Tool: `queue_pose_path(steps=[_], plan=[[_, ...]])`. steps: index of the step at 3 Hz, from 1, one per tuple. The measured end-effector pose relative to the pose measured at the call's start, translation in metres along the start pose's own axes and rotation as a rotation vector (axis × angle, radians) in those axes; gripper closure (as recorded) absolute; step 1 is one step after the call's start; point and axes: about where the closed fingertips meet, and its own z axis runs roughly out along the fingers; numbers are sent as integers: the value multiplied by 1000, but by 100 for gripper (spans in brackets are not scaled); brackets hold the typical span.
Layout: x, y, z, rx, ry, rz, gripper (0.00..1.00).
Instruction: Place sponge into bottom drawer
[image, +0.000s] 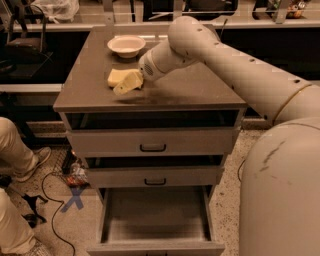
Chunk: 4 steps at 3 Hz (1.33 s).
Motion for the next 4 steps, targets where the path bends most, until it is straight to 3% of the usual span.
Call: queue_pose_path(steps=[2,3,4], plan=[[4,-2,-1,-25,-48,42,64],[19,-3,-38,-15,-111,92,87],[50,-7,-102,70,-134,148,100]])
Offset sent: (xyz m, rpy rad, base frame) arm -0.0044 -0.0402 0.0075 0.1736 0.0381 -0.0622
